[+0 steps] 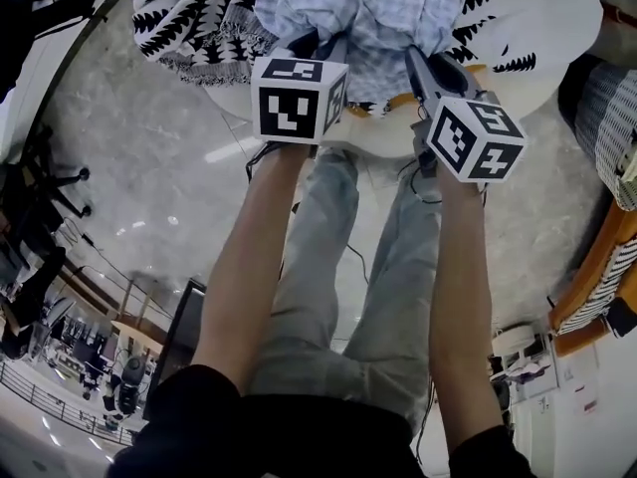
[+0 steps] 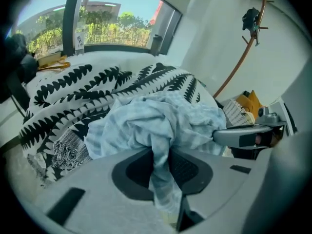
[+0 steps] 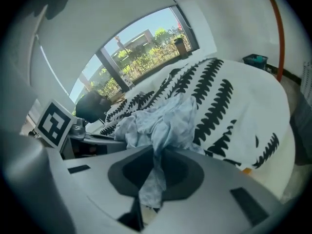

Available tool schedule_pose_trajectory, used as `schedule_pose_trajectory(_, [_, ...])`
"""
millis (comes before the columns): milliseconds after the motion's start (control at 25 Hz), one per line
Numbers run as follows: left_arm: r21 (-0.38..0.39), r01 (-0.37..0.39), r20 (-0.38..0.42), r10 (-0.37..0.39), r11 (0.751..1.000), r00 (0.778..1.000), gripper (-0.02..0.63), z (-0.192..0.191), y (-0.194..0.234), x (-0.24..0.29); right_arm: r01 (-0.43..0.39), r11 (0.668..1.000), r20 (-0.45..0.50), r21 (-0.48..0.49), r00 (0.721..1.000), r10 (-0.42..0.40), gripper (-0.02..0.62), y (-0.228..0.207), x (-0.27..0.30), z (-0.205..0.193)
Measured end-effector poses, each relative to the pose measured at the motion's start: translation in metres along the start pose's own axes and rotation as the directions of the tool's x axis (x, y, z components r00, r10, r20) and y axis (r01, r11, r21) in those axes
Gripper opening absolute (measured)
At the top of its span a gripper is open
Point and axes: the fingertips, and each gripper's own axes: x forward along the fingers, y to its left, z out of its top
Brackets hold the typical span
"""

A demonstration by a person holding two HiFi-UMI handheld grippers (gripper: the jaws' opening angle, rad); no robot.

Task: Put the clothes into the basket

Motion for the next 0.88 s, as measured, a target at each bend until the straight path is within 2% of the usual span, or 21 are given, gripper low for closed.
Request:
schedule_pose_trajectory(200, [0.029, 0.021, 0.045, -0.023, 0.999, 0.999, 0.077, 0.025, -0.054, -0.017, -0.007, 1.0, 0.088, -0.01, 0.996, 0.007, 0.048, -0.011, -0.058, 0.03])
schedule_pose_trajectory(520, [0.15, 0.097, 0.114, -0.114, 0.984, 0.987, 0.077, 0.08, -0.178, -0.026, 0.05, 0.997, 0.243, 0.052, 0.968, -0.061, 0.048, -0.074, -0.172, 0.068])
schedule_pose_trajectory(680, [0.214, 0.143, 0.128, -0.173, 0.966, 0.976, 0.077, 0.107, -0.249, -0.02, 0.092, 0.993, 0.312, 0.073, 0.944, -0.111, 0.048, -0.114, -0.232, 0.086])
schedule_pose_trajectory(880, [0.307, 0.207, 0.123, -0.254, 0.929, 0.959, 0.077, 0.14, -0.352, -0.008, 0.15, 0.98, 0.392, 0.134, 0.9, -0.191, 0.048, -0.179, -0.312, 0.106])
